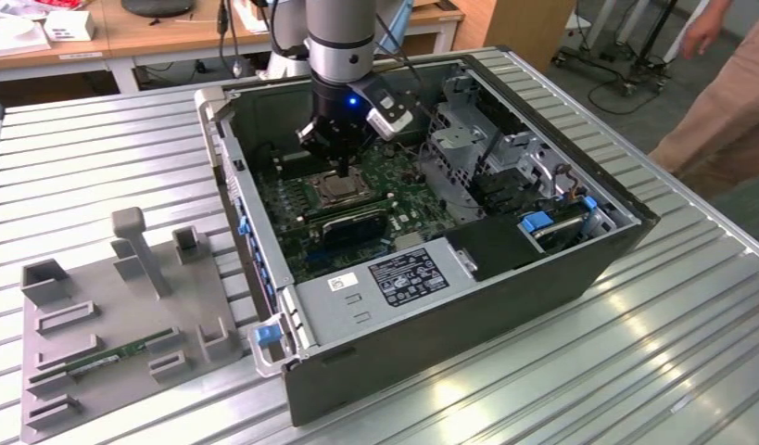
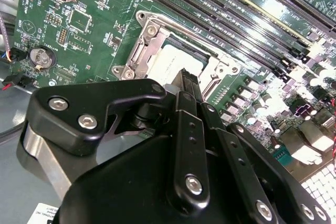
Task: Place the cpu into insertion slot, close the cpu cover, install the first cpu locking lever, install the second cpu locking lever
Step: 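Install the second cpu locking lever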
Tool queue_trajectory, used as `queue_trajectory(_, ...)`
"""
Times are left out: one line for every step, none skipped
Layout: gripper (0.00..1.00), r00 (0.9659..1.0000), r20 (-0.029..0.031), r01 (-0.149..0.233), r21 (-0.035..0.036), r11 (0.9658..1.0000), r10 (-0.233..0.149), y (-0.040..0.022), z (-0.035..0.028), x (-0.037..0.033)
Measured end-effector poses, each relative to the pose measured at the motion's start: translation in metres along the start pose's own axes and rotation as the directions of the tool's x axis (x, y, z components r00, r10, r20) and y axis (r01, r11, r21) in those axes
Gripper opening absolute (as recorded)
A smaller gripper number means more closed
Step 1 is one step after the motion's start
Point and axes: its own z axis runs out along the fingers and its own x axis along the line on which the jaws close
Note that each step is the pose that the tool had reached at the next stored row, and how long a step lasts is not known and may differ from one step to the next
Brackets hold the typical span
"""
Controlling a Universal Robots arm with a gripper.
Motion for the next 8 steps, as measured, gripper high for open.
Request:
queue_trajectory(0.11,1.0,0.0,0.0,0.0,1.0,0.0,0.0,0.0,0.0)
queue_trajectory(0.11,1.0,0.0,0.0,0.0,1.0,0.0,0.0,0.0,0.0)
queue_trajectory(0.11,1.0,0.0,0.0,0.0001,1.0,0.0,0.0,0.0,0.0)
queue_trajectory(0.11,1.0,0.0,0.0,0.0001,1.0,0.0,0.0,0.0,0.0)
queue_trajectory(0.11,1.0,0.0,0.0,0.0003,1.0,0.0,0.0,0.0,0.0)
queue_trajectory(0.11,1.0,0.0,0.0,0.0004,1.0,0.0,0.0,0.0,0.0)
queue_trajectory(0.11,1.0,0.0,0.0,0.0005,1.0,0.0,0.0,0.0,0.0)
queue_trajectory(0.11,1.0,0.0,0.0,0.0005,1.0,0.0,0.0,0.0,0.0)
